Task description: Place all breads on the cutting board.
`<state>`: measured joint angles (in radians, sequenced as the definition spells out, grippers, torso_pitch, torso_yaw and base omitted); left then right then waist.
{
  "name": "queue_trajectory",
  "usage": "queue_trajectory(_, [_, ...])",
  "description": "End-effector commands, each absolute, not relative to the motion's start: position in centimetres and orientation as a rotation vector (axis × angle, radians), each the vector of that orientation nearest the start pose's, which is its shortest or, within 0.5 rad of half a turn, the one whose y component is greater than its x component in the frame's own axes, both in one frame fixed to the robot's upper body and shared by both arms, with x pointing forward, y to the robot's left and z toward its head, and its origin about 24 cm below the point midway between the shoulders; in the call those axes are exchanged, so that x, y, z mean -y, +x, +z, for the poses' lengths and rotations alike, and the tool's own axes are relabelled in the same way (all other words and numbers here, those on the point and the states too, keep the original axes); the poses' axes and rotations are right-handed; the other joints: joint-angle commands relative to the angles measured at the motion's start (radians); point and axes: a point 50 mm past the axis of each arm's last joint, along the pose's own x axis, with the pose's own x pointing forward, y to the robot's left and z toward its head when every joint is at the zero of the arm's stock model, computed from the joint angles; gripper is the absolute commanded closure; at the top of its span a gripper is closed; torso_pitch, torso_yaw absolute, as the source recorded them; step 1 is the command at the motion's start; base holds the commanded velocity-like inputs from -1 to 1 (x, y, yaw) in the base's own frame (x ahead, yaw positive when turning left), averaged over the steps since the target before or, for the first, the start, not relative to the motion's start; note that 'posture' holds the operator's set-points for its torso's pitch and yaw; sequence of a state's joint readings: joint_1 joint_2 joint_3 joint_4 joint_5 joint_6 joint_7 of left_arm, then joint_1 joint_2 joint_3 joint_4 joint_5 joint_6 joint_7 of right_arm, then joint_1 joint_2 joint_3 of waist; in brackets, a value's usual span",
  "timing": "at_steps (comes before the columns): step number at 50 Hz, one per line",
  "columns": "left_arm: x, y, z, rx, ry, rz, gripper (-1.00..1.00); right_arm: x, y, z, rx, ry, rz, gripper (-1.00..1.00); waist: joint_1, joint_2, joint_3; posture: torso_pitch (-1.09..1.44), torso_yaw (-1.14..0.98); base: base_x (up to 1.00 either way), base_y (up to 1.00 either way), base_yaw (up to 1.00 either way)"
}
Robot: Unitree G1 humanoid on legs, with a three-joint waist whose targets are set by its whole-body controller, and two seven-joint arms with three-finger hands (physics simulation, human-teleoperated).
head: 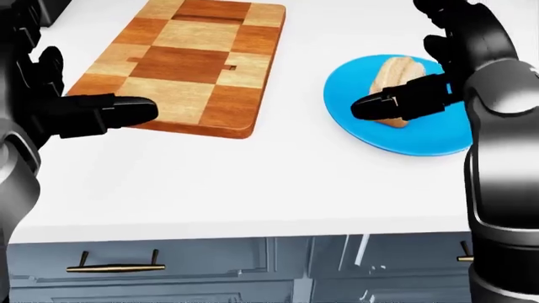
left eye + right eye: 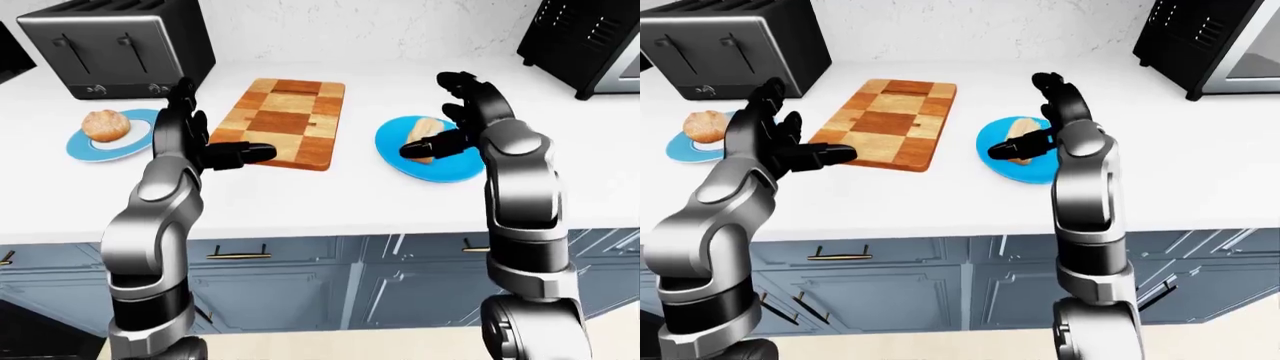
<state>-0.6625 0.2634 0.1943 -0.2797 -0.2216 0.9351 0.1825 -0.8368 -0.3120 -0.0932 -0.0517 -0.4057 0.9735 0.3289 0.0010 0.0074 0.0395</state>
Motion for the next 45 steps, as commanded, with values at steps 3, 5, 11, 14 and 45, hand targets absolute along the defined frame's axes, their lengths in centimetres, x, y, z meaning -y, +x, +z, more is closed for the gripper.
queue_trajectory(3, [-18.6, 31.8, 23.8, 0.119, 0.017, 0.143, -1.0, 19.3, 34.9, 25.9, -0.011, -0.474, -0.13, -0.74, 0.0, 0.0, -0.03, 0.0, 0.0, 0.0, 0.0, 0.0])
queue_trajectory(5, [-18.6, 31.7, 23.7, 0.118, 0.016, 0.142, -1.0, 19.2, 35.1, 25.7, -0.016, -0.485, -0.125, -0.75, 0.0, 0.001, -0.031, 0.0, 0.0, 0.0, 0.0, 0.0])
queue_trajectory(11, [-18.7, 31.7, 23.7, 0.118, 0.009, 0.142, -1.0, 19.2, 35.8, 24.9, -0.032, -0.493, -0.129, -0.77, 0.0, 0.001, -0.033, 0.0, 0.0, 0.0, 0.0, 0.0])
queue_trajectory(14, [-18.8, 31.6, 23.5, 0.115, 0.011, 0.144, -1.0, 19.3, 36.3, 24.3, -0.043, -0.488, -0.136, -0.74, -0.001, 0.001, -0.034, 0.0, 0.0, 0.0, 0.0, 0.0])
queue_trajectory(45, [-18.9, 31.6, 23.8, 0.118, 0.014, 0.147, -1.0, 21.2, 36.5, 22.7, -0.086, -0.519, -0.18, -0.65, 0.001, -0.004, -0.034, 0.0, 0.0, 0.0, 0.0, 0.0])
